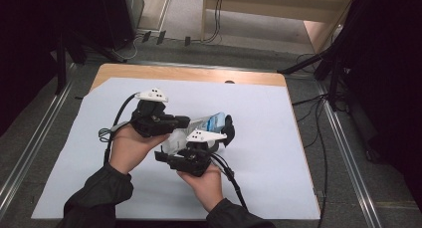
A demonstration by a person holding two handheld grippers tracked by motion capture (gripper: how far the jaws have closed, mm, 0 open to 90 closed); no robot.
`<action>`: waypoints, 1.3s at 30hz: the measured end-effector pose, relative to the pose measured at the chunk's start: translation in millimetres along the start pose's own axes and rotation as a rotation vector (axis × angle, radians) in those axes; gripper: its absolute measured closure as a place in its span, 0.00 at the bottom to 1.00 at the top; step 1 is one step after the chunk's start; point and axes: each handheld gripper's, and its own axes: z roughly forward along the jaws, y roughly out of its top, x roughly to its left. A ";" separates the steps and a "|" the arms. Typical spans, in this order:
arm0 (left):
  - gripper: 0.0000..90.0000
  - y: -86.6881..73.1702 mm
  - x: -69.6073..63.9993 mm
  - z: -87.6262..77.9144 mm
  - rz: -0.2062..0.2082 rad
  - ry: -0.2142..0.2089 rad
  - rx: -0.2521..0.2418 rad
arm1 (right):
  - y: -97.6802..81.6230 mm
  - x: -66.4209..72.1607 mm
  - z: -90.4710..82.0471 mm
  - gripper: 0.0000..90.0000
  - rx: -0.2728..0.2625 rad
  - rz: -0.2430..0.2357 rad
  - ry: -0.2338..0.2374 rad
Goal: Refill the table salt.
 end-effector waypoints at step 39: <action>0.98 1.3 -3.9 -0.7 0.013 0.014 -0.030 | 1.2 5.0 -1.3 0.77 -0.009 -0.006 -0.023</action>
